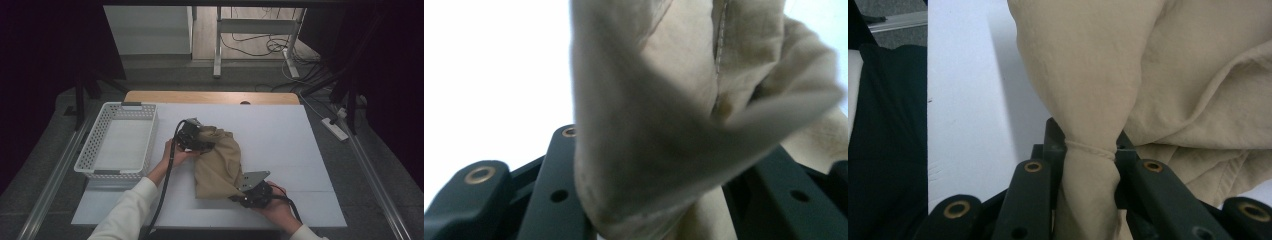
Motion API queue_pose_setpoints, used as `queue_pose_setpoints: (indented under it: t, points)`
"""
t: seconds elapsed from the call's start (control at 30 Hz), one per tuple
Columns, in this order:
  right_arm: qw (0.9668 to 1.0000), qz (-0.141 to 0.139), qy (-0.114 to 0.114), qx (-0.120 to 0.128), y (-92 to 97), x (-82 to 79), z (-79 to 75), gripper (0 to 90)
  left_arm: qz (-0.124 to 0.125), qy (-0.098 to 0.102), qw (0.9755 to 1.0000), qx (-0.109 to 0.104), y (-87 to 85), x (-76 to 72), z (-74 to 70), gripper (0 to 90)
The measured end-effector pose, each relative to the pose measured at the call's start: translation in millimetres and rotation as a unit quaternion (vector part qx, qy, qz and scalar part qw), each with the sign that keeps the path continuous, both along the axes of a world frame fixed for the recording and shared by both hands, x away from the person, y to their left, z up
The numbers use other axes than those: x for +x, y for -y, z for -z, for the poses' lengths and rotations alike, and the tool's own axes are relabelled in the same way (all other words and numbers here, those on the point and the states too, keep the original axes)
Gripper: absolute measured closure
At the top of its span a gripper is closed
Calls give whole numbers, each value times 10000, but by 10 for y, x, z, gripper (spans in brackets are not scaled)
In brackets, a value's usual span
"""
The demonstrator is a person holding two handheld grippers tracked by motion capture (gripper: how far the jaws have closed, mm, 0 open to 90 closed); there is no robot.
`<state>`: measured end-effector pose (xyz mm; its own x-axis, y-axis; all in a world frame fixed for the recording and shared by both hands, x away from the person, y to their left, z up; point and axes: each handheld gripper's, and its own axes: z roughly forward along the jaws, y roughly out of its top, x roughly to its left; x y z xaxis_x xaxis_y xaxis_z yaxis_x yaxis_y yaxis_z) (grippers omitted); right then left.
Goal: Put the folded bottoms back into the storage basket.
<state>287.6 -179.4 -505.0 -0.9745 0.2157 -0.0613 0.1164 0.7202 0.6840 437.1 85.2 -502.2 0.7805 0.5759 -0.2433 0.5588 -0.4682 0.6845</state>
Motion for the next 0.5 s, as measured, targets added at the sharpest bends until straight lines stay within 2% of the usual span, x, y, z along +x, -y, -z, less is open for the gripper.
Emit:
queue_pose_setpoints:
  t: [0.5]
  points:
    - [9995,105,122,279,41,-10,-55,767,27,123,9998,-148,-71,-48,-136,617]
